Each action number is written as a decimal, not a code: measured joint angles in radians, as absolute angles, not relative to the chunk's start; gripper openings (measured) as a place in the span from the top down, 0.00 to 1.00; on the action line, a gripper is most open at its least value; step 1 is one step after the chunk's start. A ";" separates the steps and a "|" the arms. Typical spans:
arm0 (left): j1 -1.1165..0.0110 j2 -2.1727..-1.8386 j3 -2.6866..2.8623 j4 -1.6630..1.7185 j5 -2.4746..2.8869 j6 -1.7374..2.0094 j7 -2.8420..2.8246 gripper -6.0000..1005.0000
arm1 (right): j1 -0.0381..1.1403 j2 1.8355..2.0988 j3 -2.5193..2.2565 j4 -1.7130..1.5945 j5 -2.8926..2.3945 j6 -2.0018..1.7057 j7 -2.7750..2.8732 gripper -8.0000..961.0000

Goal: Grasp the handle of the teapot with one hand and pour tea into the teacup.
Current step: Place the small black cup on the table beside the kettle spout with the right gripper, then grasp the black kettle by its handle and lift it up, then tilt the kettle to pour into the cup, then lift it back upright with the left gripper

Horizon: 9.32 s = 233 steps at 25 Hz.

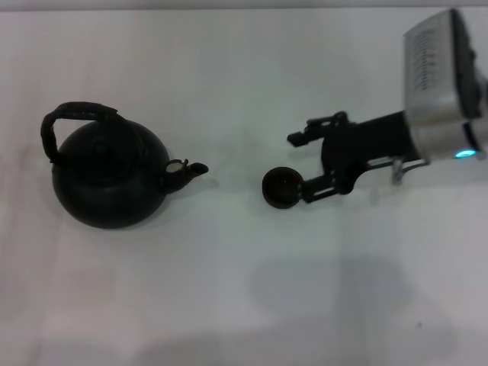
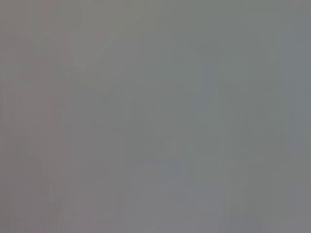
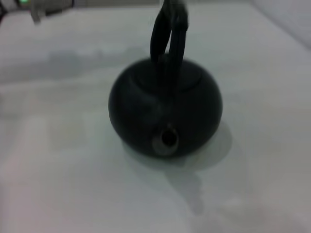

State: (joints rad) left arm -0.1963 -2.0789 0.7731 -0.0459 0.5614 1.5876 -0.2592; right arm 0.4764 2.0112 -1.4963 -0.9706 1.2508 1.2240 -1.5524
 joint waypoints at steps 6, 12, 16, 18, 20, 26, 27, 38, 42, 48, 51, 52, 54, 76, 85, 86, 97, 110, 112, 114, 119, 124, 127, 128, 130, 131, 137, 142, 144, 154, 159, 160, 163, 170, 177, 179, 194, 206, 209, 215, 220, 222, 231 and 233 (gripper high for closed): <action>-0.196 -2.082 0.773 -0.047 0.588 1.589 -0.259 0.13 | 0.430 2.011 -1.303 -1.004 1.278 1.334 -1.614 0.11; -0.197 -2.081 0.773 -0.048 0.623 1.589 -0.270 0.13 | 0.388 2.010 -1.154 -0.981 1.392 1.372 -1.708 0.11; -0.206 -2.080 0.773 -0.051 0.670 1.589 -0.281 0.13 | 0.375 2.010 -1.050 -0.881 1.505 1.367 -1.792 0.11; -0.214 -2.079 0.773 -0.055 0.707 1.587 -0.284 0.13 | 0.378 2.010 -0.997 -0.820 1.535 1.364 -1.830 0.12; -0.220 -2.079 0.773 -0.055 0.750 1.586 -0.284 0.13 | 0.383 2.009 -0.955 -0.774 1.541 1.350 -1.856 0.12; -0.220 -2.084 0.774 -0.056 0.860 1.621 -0.279 0.13 | 0.381 2.008 -0.934 -0.737 1.544 1.289 -1.887 0.12; -0.216 -2.084 0.775 -0.056 0.880 1.635 -0.277 0.13 | 0.380 2.008 -0.934 -0.735 1.544 1.282 -1.888 0.12; -0.201 -2.087 0.796 -0.147 0.912 1.709 -0.202 0.13 | 0.381 2.005 -0.932 -0.713 1.540 1.231 -1.884 0.12; -0.213 -2.083 0.825 -0.160 0.912 1.680 -0.225 0.13 | 0.385 2.005 -0.931 -0.703 1.542 1.233 -1.888 0.12; -0.234 -2.080 0.853 -0.158 0.913 1.622 -0.262 0.16 | 0.380 2.005 -0.933 -0.699 1.546 1.237 -1.889 0.12; -0.236 -2.079 0.854 -0.154 0.913 1.601 -0.273 0.18 | 0.379 2.006 -0.932 -0.695 1.546 1.238 -1.890 0.12; -0.236 -2.079 0.855 -0.153 0.912 1.595 -0.277 0.18 | 0.379 2.006 -0.932 -0.691 1.546 1.238 -1.890 0.12; -0.240 -2.078 0.855 -0.152 0.910 1.586 -0.282 0.19 | 0.379 2.006 -0.932 -0.685 1.546 1.240 -1.890 0.12; -0.277 -2.071 0.891 -0.098 0.914 1.514 -0.338 0.40 | 0.379 2.006 -0.931 -0.672 1.545 1.232 -1.901 0.12; -0.289 -2.070 0.891 -0.090 0.914 1.483 -0.393 0.73 | 0.385 2.006 -0.931 -0.668 1.547 1.224 -1.912 0.12; -0.289 -2.070 0.891 -0.083 0.914 1.476 -0.405 0.77 | 0.386 2.006 -0.931 -0.665 1.547 1.223 -1.915 0.12; -0.290 -2.070 0.892 0.000 0.924 1.437 -0.477 0.88 | 0.388 2.008 -0.923 -0.633 1.570 1.221 -1.945 0.12; -0.288 -2.072 0.896 0.184 1.039 1.341 -0.643 0.88 | 0.386 2.008 -0.923 -0.608 1.600 1.222 -1.974 0.12; -0.281 -2.075 0.901 0.274 1.093 1.303 -0.710 0.88 | 0.385 2.008 -0.922 -0.607 1.606 1.223 -1.980 0.12; -0.278 -2.078 0.903 0.340 1.144 1.274 -0.773 0.88 | 0.384 2.008 -0.922 -0.604 1.619 1.225 -1.990 0.12; -0.284 -2.080 0.905 0.485 1.282 1.230 -0.929 0.88 | 0.384 2.008 -0.920 -0.585 1.649 1.229 -2.022 0.12; -0.288 -2.080 0.931 0.573 1.314 1.214 -1.009 0.88 | 0.387 2.008 -0.920 -0.570 1.665 1.229 -2.046 0.12; -0.285 -2.079 0.958 0.610 1.315 1.208 -1.020 0.88 | 0.386 2.008 -0.920 -0.569 1.668 1.230 -2.053 0.12; -0.279 -2.079 0.976 0.650 1.315 1.202 -1.020 0.88 | 0.386 2.008 -0.920 -0.568 1.669 1.230 -2.056 0.12; -0.277 -2.080 0.980 0.664 1.315 1.202 -1.020 0.88 | 0.386 2.008 -0.920 -0.563 1.673 1.231 -2.061 0.12; -0.277 -2.080 0.980 0.664 1.315 1.202 -1.020 0.88 | 0.386 2.008 -0.920 -0.560 1.675 1.232 -2.065 0.12; -0.279 -2.077 1.033 0.737 1.315 1.178 -1.063 0.88 | 0.385 2.008 -0.920 -0.554 1.678 1.234 -2.077 0.12; -0.274 -2.077 1.101 0.802 1.317 1.122 -1.081 0.88 | 0.384 2.008 -0.920 -0.547 1.682 1.233 -2.093 0.12; -0.276 -2.078 1.108 0.808 1.318 1.118 -1.081 0.88 | 0.385 2.008 -0.920 -0.543 1.687 1.233 -2.100 0.12; -0.285 -2.076 1.156 0.901 1.374 1.083 -1.138 0.88 | 0.383 2.008 -0.920 -0.533 1.704 1.234 -2.122 0.12; -0.287 -2.077 1.208 0.988 1.474 1.024 -1.225 0.88 | 0.379 2.008 -0.920 -0.530 1.729 1.237 -2.136 0.12; -0.288 -2.077 1.214 0.999 1.484 1.016 -1.233 0.88 | 0.379 2.008 -0.920 -0.530 1.730 1.237 -2.137 0.12; -0.290 -2.076 1.235 1.042 1.528 0.995 -1.286 0.88 | 0.381 2.008 -0.920 -0.530 1.737 1.239 -2.137 0.12; -0.290 -2.077 1.296 1.154 1.667 0.925 -1.425 0.88 | 0.380 2.008 -0.920 -0.531 1.762 1.257 -2.138 0.12; -0.290 -2.078 1.373 1.230 1.785 0.864 -1.529 0.88 | 0.379 2.008 -0.919 -0.531 1.771 1.262 -2.138 0.12; -0.291 -2.079 1.412 1.270 1.853 0.835 -1.585 0.88 | 0.379 2.008 -0.919 -0.531 1.775 1.262 -2.138 0.12; -0.332 -2.079 1.554 1.406 2.134 0.787 -1.828 0.88 | 0.384 2.008 -0.918 -0.537 1.782 1.261 -2.138 0.12; -0.340 -2.080 1.637 1.484 2.297 0.786 -1.983 0.88 | 0.386 2.008 -0.906 -0.531 1.783 1.247 -2.149 0.12; -0.343 -2.080 1.655 1.498 2.353 0.786 -2.028 0.88 | 0.385 2.008 -0.903 -0.531 1.783 1.241 -2.149 0.12; -0.354 -2.079 1.696 1.521 2.449 0.786 -2.110 0.88 | 0.384 2.007 -0.893 -0.529 1.782 1.239 -2.150 0.12; -0.361 -2.079 1.718 1.534 2.492 0.787 -2.143 0.88 | 0.381 2.006 -0.893 -0.529 1.782 1.236 -2.150 0.12; -0.365 -2.079 1.724 1.536 2.497 0.789 -2.147 0.88 | 0.381 2.006 -0.893 -0.529 1.782 1.236 -2.150 0.12; -0.370 -2.078 1.757 1.558 2.521 0.796 -2.153 0.88 | 0.380 2.006 -0.893 -0.528 1.782 1.236 -2.151 0.12; -0.373 -2.078 1.765 1.561 2.523 0.798 -2.153 0.88 | 0.380 2.006 -0.893 -0.527 1.782 1.236 -2.151 0.12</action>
